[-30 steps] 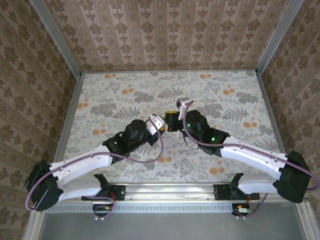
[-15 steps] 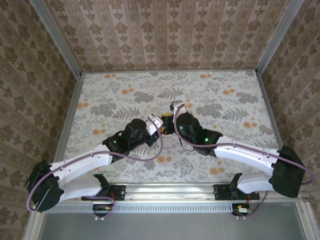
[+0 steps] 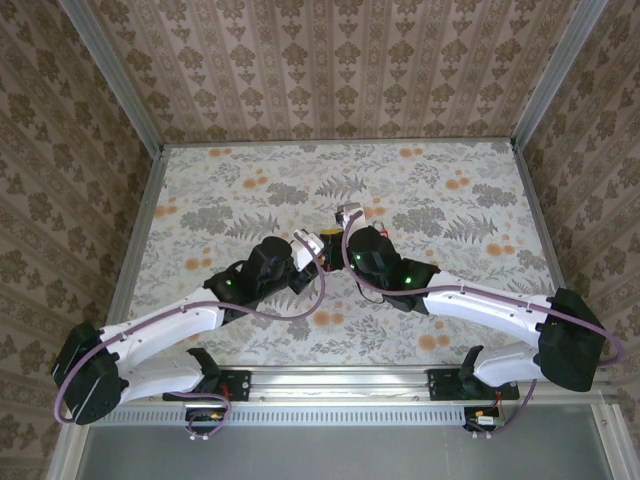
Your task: Unlock with the key
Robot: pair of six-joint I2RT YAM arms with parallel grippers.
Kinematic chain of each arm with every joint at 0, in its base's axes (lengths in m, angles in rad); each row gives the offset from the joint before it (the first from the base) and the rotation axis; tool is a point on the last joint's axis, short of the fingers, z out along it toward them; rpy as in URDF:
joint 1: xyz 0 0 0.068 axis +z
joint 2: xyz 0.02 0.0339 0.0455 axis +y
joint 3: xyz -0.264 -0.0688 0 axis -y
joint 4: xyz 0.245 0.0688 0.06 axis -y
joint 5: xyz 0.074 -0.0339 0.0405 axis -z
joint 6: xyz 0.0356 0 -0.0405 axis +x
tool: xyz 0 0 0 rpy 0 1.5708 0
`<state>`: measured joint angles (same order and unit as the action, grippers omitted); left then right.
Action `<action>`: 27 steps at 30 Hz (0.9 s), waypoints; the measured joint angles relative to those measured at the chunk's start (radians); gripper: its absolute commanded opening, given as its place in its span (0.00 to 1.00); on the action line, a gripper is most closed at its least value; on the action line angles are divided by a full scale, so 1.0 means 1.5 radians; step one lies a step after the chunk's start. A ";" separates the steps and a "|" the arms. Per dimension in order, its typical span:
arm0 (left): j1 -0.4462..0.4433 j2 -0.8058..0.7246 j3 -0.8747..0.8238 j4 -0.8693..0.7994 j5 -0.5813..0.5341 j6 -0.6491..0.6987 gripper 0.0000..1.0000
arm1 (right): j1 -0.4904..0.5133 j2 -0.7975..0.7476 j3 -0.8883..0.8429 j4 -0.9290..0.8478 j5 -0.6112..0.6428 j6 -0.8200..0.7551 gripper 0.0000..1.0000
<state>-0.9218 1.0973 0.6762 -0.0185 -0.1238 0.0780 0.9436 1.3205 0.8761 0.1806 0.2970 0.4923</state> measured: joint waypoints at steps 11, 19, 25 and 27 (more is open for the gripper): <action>0.001 -0.003 0.001 0.026 0.024 -0.002 0.27 | -0.005 -0.017 -0.019 0.001 -0.029 -0.007 0.03; 0.003 -0.003 0.001 0.021 0.032 -0.005 0.27 | -0.006 -0.016 -0.020 0.002 -0.036 -0.007 0.05; 0.005 -0.003 0.001 0.020 0.036 -0.005 0.27 | -0.007 -0.015 -0.020 0.002 -0.039 -0.007 0.04; 0.005 -0.003 0.001 0.019 0.036 -0.005 0.27 | -0.010 -0.015 -0.020 0.001 -0.043 -0.004 0.03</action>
<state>-0.9146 1.0927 0.6773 0.0093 -0.0704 0.0708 0.9291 1.2980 0.8459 0.1818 0.2317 0.4866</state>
